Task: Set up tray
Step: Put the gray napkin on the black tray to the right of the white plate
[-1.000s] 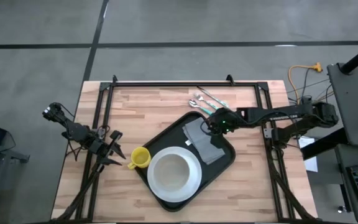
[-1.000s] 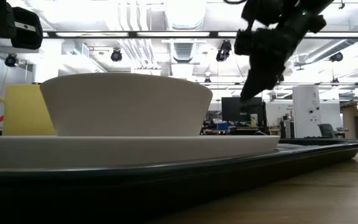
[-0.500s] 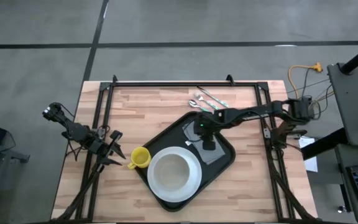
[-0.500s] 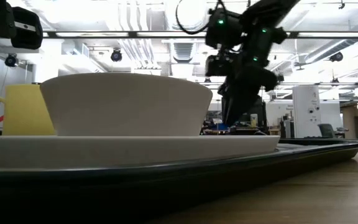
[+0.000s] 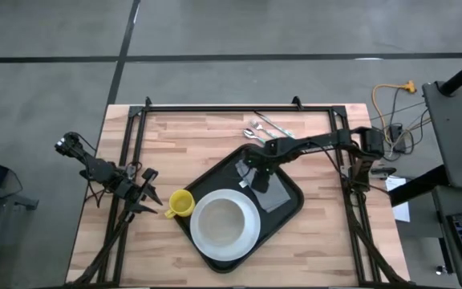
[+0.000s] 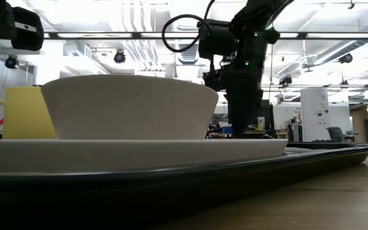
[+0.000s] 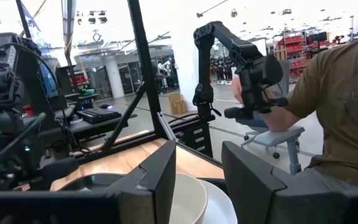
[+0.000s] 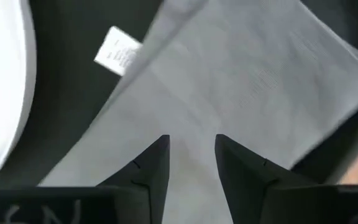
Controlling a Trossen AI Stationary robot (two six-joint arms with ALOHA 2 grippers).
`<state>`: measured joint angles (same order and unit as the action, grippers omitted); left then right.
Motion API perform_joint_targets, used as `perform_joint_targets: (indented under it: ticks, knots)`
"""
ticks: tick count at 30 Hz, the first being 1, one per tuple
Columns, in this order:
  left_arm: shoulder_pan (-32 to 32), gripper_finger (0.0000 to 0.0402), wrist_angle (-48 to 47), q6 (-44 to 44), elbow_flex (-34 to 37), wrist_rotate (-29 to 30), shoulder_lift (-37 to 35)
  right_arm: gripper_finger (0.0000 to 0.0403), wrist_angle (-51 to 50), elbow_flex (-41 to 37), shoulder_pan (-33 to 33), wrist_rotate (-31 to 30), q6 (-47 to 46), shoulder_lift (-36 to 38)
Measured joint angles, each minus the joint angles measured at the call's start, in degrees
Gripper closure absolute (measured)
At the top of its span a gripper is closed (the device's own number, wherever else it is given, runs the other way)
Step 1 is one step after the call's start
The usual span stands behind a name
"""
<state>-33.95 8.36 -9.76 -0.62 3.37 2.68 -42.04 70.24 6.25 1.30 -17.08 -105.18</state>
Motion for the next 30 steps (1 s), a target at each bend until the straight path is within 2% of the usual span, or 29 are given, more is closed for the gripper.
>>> perform_joint_targets:
  ticks: [7, 12, 17, 21, 30]
  knots:
    - [0.00, 0.0285, 0.02, 0.00, 0.00, 0.00, 0.21, 0.0292, -1.26, -0.86, 0.15, 0.00, -12.69, 0.32]
    - [0.01, 0.0285, -0.02, 0.02, 0.00, 0.00, 0.31, 0.0293, -1.48, -1.47, 0.14, 0.04, -17.61, 0.32]
    - [0.01, 0.0285, -0.02, 0.00, 0.00, 0.00, 0.31, 0.0289, -1.43, -1.79, 0.10, 0.47, -17.90, -0.59]
    - [0.01, 0.0285, -0.04, 0.00, 0.00, 0.00, 0.31, 0.0292, -1.49, -1.81, 0.12, 3.45, -17.21, -3.34]
    - [0.01, 0.0285, 0.00, 0.00, 0.00, 0.00, 0.30, 0.0304, -5.20, 0.32, 0.19, 4.96, -7.79, -7.94]
